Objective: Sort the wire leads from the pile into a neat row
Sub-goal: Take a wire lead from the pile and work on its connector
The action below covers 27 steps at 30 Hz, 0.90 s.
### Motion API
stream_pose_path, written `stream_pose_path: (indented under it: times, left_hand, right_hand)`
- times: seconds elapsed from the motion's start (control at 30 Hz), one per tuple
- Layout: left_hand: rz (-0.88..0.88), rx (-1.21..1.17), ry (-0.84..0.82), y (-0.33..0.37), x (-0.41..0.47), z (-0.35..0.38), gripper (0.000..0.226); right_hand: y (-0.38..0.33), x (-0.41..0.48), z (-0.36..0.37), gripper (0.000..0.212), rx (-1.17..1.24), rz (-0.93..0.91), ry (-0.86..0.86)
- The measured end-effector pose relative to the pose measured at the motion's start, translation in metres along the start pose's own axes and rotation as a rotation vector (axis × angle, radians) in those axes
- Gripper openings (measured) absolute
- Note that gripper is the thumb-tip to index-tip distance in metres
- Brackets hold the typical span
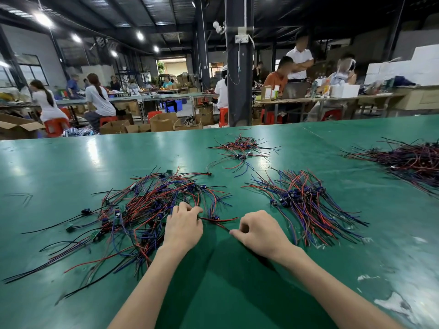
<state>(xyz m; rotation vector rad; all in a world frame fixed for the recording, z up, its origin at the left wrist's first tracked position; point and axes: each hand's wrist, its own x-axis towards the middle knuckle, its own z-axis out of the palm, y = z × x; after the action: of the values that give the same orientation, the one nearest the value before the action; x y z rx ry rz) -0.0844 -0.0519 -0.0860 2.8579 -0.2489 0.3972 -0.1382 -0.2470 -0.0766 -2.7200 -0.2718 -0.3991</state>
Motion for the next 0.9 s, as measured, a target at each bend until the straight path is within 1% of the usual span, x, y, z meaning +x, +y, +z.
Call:
stream_pose_path:
  times: [0.03, 0.13, 0.2, 0.3, 0.43, 0.57, 0.63, 0.67, 0.73, 0.8, 0.9]
  left_hand:
    - [0.002, 0.008, -0.003, 0.001, 0.000, 0.001, 0.034]
    - [0.011, 0.028, -0.008, 0.004, -0.001, 0.005, 0.032]
    - [0.011, 0.026, -0.003, 0.005, -0.002, 0.006, 0.032]
    - [0.033, 0.018, 0.006, 0.006, -0.003, 0.006, 0.032]
    - [0.123, -0.005, 0.033, 0.011, -0.005, 0.004, 0.027]
    - [0.203, -0.004, 0.063, 0.014, -0.006, -0.001, 0.019]
    - [0.244, -0.040, 0.087, 0.016, -0.006, -0.003, 0.020]
    - [0.268, -0.071, 0.106, 0.017, -0.006, -0.004, 0.020]
    - [0.313, -0.136, 0.141, 0.021, -0.007, -0.007, 0.019]
    - [0.344, -0.200, 0.149, 0.024, -0.008, -0.008, 0.018]
    - [0.339, -0.259, 0.165, 0.026, -0.010, -0.010, 0.016]
  right_hand:
    - [-0.002, -0.001, 0.001, 0.029, 0.012, -0.023, 0.006]
    - [-0.007, -0.001, 0.006, 0.040, 0.033, -0.157, -0.124]
    - [-0.011, -0.001, 0.007, 0.034, -0.018, -0.231, -0.178]
    - [-0.010, 0.001, 0.006, 0.024, -0.002, -0.241, -0.137]
    - [-0.006, -0.001, 0.001, 0.018, 0.120, -0.200, -0.084]
    - [-0.001, 0.000, -0.007, 0.023, 0.317, -0.066, -0.198]
    - [0.000, 0.002, -0.006, 0.027, 0.367, 0.002, -0.196]
    - [0.001, 0.003, -0.005, 0.029, 0.362, 0.027, -0.169]
    - [0.003, 0.004, -0.003, 0.036, 0.265, 0.036, -0.116]
    - [0.004, 0.004, -0.002, 0.041, 0.177, 0.038, -0.118]
    - [0.005, 0.002, 0.001, 0.038, 0.157, 0.050, -0.141]
